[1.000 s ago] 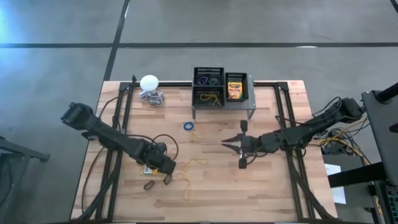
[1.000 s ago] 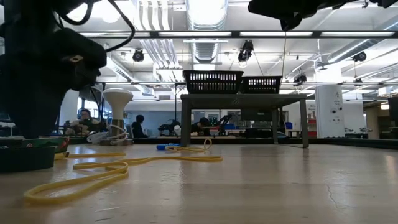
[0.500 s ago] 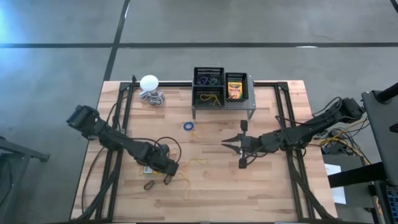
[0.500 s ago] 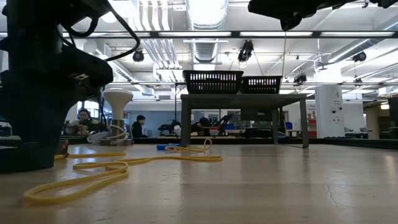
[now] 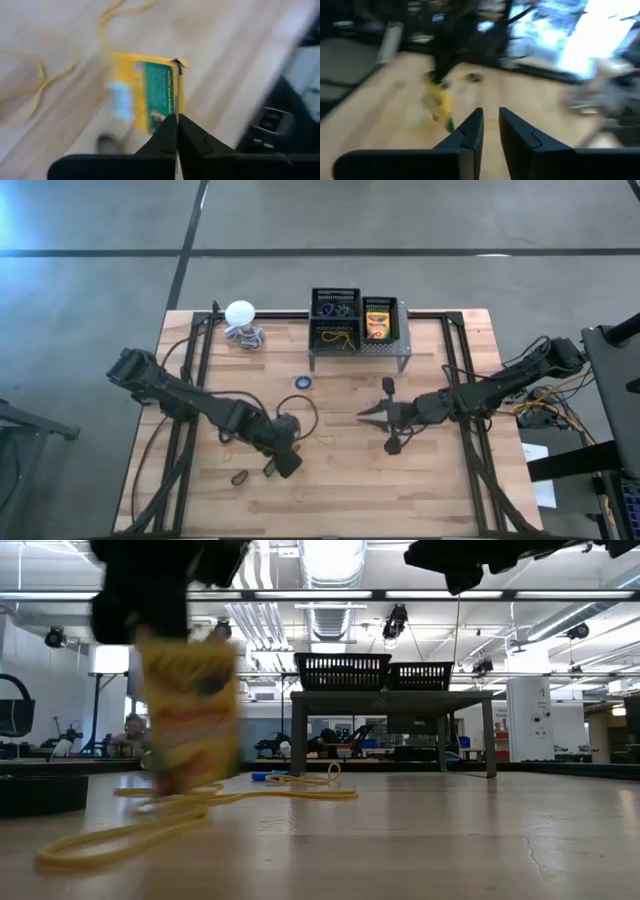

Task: Pick & Place Office Desk Supplies
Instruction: Put the yellow crayon box into the right black bin

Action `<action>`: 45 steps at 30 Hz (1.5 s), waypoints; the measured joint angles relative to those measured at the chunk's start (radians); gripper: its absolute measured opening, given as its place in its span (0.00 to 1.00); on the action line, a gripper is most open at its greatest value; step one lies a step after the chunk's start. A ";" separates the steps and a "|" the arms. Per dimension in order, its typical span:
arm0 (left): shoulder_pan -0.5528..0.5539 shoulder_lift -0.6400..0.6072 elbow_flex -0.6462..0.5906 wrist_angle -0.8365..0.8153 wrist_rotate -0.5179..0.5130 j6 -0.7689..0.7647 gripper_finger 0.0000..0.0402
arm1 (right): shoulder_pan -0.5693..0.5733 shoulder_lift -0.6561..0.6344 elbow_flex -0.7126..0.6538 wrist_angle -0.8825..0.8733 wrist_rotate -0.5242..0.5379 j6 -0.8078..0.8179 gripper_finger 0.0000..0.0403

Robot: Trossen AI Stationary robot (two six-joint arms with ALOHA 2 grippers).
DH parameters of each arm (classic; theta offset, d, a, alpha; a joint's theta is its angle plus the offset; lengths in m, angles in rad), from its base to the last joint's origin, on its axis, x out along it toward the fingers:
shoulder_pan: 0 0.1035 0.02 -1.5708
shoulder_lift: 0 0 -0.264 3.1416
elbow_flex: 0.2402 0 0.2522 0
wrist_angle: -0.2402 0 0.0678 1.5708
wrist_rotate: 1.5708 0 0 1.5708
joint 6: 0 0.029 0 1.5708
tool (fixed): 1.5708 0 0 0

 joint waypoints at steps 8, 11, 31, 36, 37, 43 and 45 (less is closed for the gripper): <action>0.062 0.000 0.066 0.102 0.006 0.256 0.01 | -0.113 0.148 0.000 0.001 -0.434 0.135 0.33; 0.079 0.002 0.059 0.136 0.007 0.298 0.00 | -0.141 0.256 0.018 0.086 -0.493 0.153 0.42; 0.099 0.002 0.059 0.162 -0.067 0.373 0.03 | -0.193 0.552 0.392 -0.136 -0.682 0.077 0.40; 0.099 0.001 0.059 0.163 -0.099 0.379 0.04 | -0.194 0.543 0.382 -0.137 -0.656 0.158 0.17; 0.099 0.001 0.059 0.165 -0.112 0.392 0.05 | -0.194 0.541 0.379 -0.137 -0.652 0.177 0.12; 0.113 0.000 0.060 0.228 -0.168 0.490 0.18 | -0.175 0.510 0.317 -0.142 -0.595 0.292 0.08; 0.118 -0.005 0.060 0.269 -0.169 0.503 0.24 | -0.170 0.464 0.279 -0.155 -0.564 0.326 0.08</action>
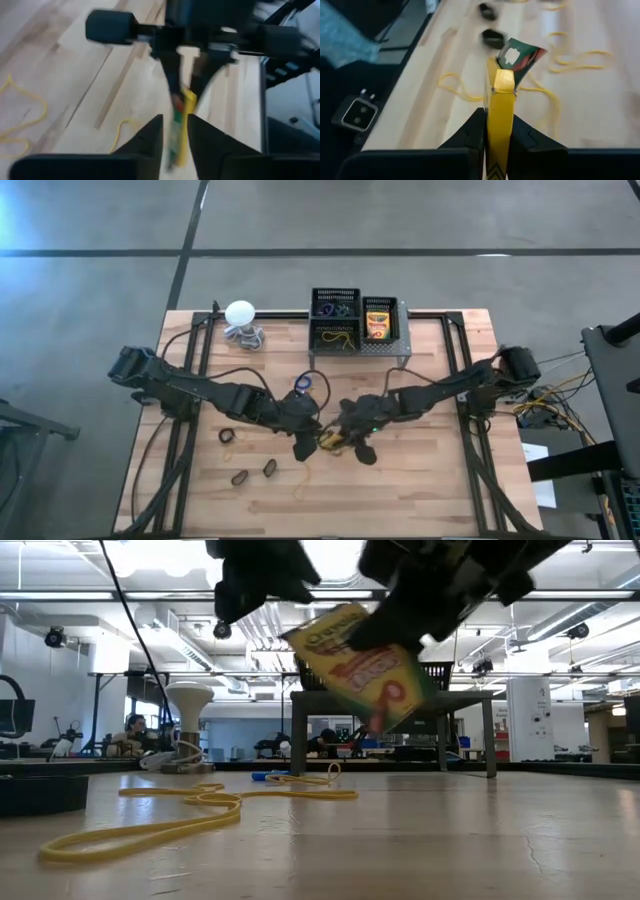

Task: Pick & Place Office Desk Supplies
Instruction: Put the yellow crayon box into the right black bin

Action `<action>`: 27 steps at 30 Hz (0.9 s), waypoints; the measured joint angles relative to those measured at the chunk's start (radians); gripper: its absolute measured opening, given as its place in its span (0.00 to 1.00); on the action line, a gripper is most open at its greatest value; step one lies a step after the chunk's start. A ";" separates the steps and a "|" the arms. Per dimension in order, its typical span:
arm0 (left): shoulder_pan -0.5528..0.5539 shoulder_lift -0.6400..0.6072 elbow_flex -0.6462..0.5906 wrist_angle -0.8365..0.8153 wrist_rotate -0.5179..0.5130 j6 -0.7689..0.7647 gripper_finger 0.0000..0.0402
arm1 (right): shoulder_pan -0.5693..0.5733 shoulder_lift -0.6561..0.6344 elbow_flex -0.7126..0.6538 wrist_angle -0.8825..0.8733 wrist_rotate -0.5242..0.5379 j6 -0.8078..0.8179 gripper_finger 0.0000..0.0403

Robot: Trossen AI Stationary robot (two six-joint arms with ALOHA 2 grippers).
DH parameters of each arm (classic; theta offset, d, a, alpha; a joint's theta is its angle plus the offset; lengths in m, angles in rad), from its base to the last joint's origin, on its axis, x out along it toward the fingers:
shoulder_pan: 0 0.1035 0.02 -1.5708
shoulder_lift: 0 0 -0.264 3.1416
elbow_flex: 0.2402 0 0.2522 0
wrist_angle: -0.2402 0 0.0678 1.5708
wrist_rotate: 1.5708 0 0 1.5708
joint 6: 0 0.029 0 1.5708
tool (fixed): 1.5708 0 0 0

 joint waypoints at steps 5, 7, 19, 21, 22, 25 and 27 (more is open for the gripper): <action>0.001 -0.005 0.001 0.027 -0.002 0.005 0.32 | -0.001 -0.237 -0.107 -0.054 0.119 0.042 0.08; -0.003 -0.005 -0.010 0.047 -0.026 0.005 0.32 | -0.008 -0.362 -0.116 -0.139 0.200 0.042 0.08; -0.022 -0.002 -0.187 0.543 -0.147 0.089 0.32 | -0.546 -0.685 0.029 -0.500 0.303 -0.101 0.08; -0.023 -0.002 -0.199 0.569 -0.147 0.099 0.32 | -0.681 -0.661 0.039 -0.492 0.168 -0.101 0.08; -0.023 -0.002 -0.202 0.567 -0.147 0.102 0.32 | -0.740 -0.643 0.041 -0.488 0.099 -0.097 0.08; -0.022 -0.001 -0.203 0.563 -0.149 0.102 0.32 | -0.866 -0.567 0.042 -0.489 -0.038 -0.091 0.08; -0.021 -0.001 -0.203 0.566 -0.152 0.108 0.32 | -0.909 -0.518 0.040 -0.487 -0.064 -0.093 0.08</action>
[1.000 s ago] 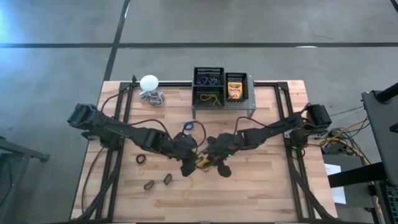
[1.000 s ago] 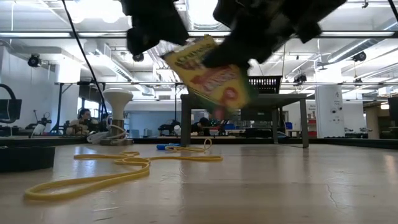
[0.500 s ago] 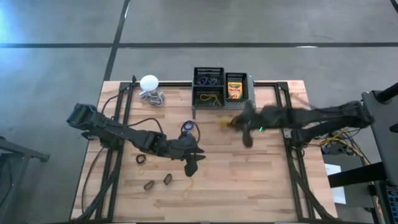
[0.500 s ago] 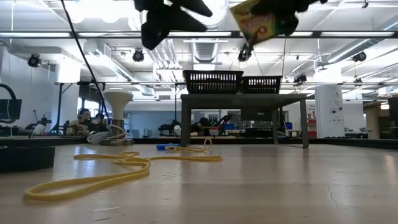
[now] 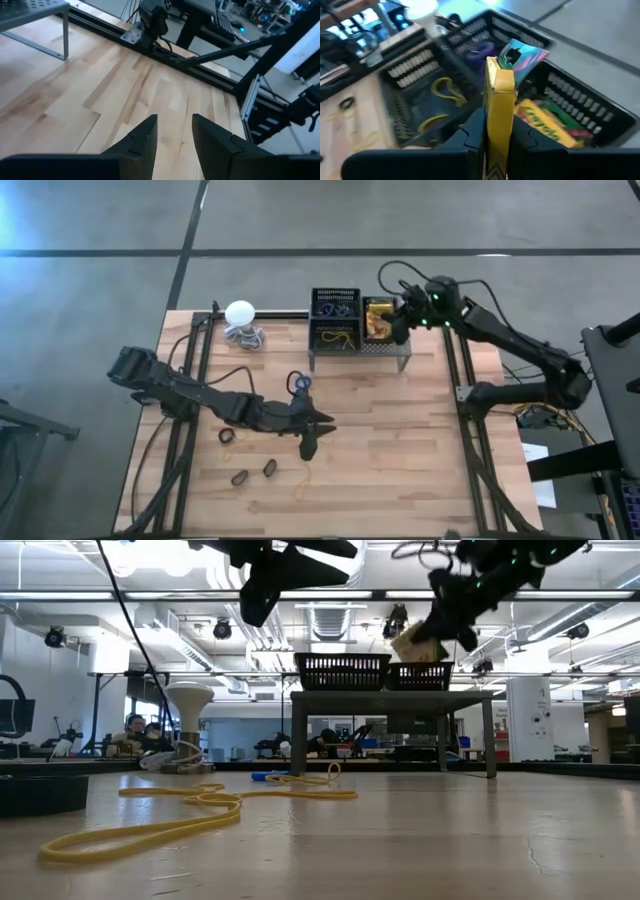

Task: Pick & Place Office Desk Supplies
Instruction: Put the yellow crayon box into the right black bin

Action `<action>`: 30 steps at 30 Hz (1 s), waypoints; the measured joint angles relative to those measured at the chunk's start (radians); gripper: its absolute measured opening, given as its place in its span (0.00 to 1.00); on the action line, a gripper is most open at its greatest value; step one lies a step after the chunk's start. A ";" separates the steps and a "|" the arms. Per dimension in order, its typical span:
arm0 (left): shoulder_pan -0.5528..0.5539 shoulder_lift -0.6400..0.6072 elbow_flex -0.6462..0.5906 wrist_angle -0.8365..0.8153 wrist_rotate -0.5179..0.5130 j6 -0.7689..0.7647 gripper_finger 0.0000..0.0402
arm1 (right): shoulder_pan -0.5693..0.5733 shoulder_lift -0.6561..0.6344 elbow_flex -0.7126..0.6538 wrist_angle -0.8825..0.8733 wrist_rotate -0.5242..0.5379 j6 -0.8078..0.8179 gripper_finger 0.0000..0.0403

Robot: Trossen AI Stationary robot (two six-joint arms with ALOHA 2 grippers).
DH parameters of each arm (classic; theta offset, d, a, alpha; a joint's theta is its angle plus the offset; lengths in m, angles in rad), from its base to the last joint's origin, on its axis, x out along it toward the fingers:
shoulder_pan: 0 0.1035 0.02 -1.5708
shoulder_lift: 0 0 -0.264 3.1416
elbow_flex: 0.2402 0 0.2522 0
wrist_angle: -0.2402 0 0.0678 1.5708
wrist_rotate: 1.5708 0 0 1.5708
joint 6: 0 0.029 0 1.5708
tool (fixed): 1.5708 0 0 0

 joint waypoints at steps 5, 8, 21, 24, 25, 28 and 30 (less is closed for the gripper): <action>0.000 0.000 0.000 0.000 0.000 0.034 0.32 | -0.036 0.090 0.024 0.017 -0.009 0.001 0.08; 0.000 0.000 0.000 -0.002 0.000 0.034 0.32 | -0.035 0.117 0.045 0.016 -0.010 0.029 0.08; -0.001 0.000 0.000 -0.002 0.000 0.023 0.32 | -0.033 0.133 0.057 0.004 -0.013 0.109 0.15; -0.001 0.000 0.000 -0.002 0.000 0.023 0.32 | -0.033 0.133 0.056 0.006 -0.015 0.123 0.16; -0.001 0.000 0.000 -0.002 0.000 0.023 0.32 | -0.032 0.133 0.055 0.005 -0.016 0.124 0.17; -0.001 0.000 0.000 -0.002 0.000 0.021 0.32 | -0.032 0.133 0.050 0.005 -0.015 0.119 0.19; -0.001 0.000 0.000 -0.002 0.000 0.020 0.32 | -0.033 0.133 0.046 0.005 -0.015 0.107 0.21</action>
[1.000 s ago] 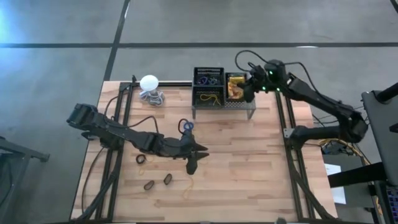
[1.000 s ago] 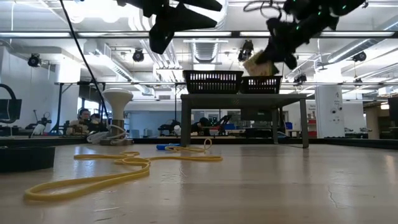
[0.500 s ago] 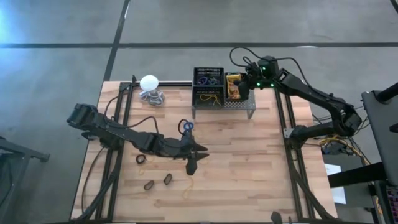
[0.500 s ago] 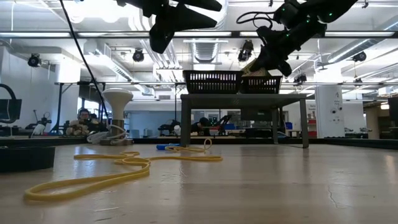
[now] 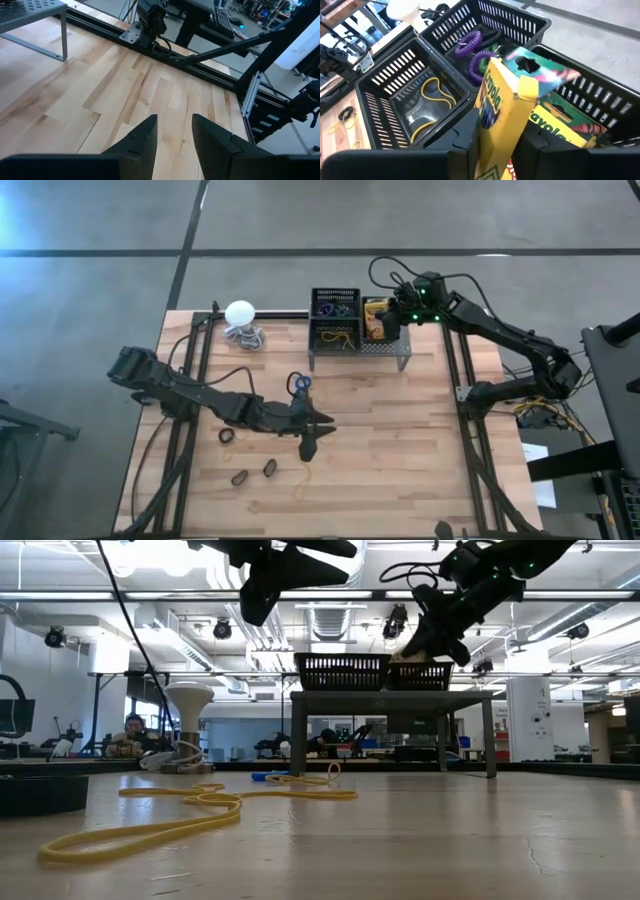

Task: Pick & Place Office Desk Supplies
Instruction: Put the yellow crayon box into the right black bin, then put the yellow rubber band into the bottom left black bin

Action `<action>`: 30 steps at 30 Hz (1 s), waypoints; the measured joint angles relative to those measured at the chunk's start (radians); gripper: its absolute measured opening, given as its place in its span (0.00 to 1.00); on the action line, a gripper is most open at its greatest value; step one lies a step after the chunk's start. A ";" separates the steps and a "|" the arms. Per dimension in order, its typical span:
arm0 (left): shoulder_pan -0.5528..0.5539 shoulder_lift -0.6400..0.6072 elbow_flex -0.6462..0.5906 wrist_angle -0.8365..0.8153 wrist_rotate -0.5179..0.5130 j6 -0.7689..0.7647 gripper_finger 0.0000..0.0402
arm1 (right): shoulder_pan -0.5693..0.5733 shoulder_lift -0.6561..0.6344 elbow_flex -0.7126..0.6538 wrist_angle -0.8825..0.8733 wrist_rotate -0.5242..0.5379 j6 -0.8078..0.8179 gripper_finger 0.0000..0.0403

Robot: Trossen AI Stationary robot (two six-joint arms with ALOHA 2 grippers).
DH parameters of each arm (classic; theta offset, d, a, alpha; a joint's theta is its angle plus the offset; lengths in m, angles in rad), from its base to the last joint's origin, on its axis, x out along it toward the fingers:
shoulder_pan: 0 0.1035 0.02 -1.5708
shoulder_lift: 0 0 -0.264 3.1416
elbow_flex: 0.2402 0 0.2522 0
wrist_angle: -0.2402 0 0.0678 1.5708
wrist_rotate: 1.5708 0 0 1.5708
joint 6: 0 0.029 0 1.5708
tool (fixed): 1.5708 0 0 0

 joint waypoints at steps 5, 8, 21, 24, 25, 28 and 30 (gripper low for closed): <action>0.000 0.000 0.000 0.000 0.000 0.000 0.32 | 0.000 0.000 -0.004 -0.006 0.008 -0.027 0.29; 0.001 0.000 0.000 0.000 0.000 0.000 0.32 | 0.000 0.000 -0.005 -0.006 0.009 -0.051 0.34; 0.001 0.000 0.000 0.000 -0.003 0.001 0.32 | -0.001 -0.035 0.004 -0.019 0.091 -0.134 0.49; 0.001 0.000 0.000 0.000 -0.003 0.001 0.32 | 0.001 -0.064 0.048 -0.106 0.145 -0.158 0.47; 0.001 0.000 0.000 0.000 -0.003 0.001 0.32 | 0.002 -0.071 0.070 -0.149 0.187 -0.171 0.47; 0.001 0.000 0.000 0.000 -0.005 0.001 0.32 | 0.032 -0.085 0.140 -0.278 0.297 -0.223 0.45; 0.001 0.000 0.000 0.000 -0.011 0.001 0.32 | 0.065 -0.093 0.190 -0.352 0.326 -0.257 0.43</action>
